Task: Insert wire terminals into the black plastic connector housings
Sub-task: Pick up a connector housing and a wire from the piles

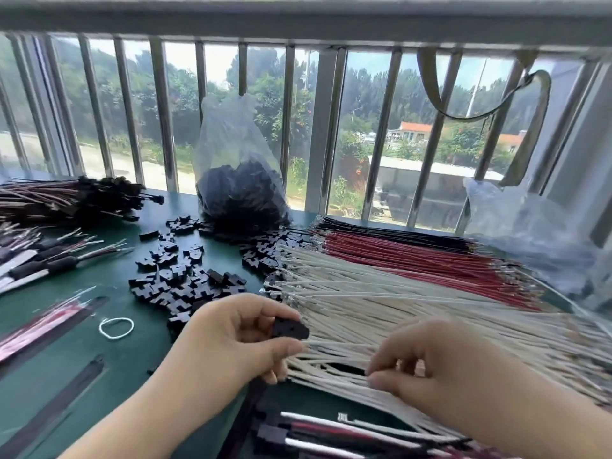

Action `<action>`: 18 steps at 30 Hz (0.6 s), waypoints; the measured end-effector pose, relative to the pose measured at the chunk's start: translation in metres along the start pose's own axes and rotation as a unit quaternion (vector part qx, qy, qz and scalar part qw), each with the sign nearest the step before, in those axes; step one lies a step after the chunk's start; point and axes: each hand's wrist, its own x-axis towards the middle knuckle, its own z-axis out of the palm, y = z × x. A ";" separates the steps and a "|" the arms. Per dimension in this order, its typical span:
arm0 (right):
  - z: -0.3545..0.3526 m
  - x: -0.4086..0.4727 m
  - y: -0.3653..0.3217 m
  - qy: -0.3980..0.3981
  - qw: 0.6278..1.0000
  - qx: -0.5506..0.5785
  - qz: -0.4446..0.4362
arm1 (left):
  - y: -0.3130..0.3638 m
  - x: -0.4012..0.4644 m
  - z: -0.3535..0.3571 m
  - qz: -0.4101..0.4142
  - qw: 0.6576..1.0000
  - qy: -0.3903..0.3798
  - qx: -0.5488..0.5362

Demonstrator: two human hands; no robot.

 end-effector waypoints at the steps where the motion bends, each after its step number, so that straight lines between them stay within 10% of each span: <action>1: 0.002 0.000 -0.001 -0.021 1.000 -0.012 -0.016 | 0.001 0.001 0.000 -0.008 1.000 0.008 -0.021; 12: 0.018 -0.008 -0.015 -0.012 0.983 -0.172 -0.065 | -0.003 -0.003 -0.004 -0.008 0.999 -0.009 -0.049; 18: 0.012 -0.005 -0.010 0.155 0.980 0.121 -0.027 | 0.000 -0.006 0.001 -0.008 0.996 -0.077 -0.049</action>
